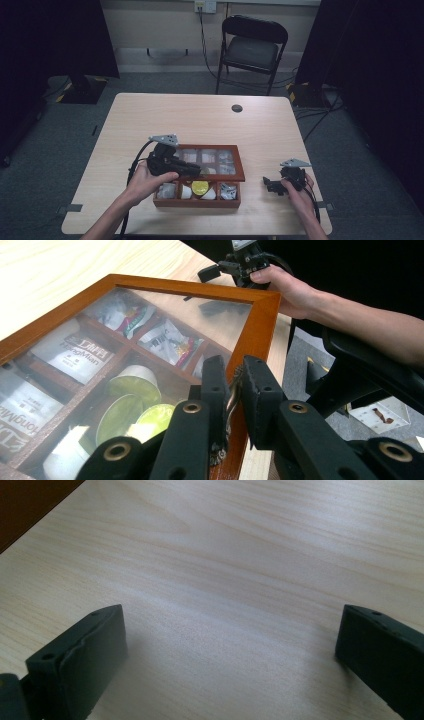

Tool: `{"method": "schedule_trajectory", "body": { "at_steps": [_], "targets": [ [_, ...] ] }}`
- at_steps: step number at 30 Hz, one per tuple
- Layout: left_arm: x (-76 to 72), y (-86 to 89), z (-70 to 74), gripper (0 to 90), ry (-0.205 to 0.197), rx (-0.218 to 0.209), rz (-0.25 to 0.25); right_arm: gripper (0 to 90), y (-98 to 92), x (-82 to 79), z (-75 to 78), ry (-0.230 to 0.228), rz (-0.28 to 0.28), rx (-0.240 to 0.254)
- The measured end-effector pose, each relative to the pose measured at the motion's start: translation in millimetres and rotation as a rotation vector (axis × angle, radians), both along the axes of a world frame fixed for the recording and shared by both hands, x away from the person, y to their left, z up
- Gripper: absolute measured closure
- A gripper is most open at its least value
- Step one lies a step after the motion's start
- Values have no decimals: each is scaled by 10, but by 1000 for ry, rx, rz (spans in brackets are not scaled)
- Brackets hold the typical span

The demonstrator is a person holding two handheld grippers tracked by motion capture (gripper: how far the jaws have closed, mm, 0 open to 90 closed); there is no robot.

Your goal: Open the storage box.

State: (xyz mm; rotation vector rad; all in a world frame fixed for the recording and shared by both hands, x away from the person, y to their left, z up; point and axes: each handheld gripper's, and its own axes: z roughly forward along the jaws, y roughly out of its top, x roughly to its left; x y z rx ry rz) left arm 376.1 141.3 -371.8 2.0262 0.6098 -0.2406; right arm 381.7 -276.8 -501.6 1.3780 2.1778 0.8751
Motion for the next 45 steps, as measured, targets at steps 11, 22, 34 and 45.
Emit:
{"method": "schedule_trajectory", "body": {
  "at_steps": [11, 22, 34, 45],
  "targets": [
    [63, 7, 93, 809, 4, -4, 8, 0, 0, 0, 0, 0, 0, 0],
    [135, 8, 154, 810, 19, -9, 0, 0, 1, 1, 0, 0, -1, 0],
    [201, 13, 228, 812, 22, -15, 2, 0, 1, 1, 0, 0, 0, 0],
    [266, 23, 289, 812, 33, -24, 14, 0, 3, 2, -1, 1, -2, 0]
  ]
}}
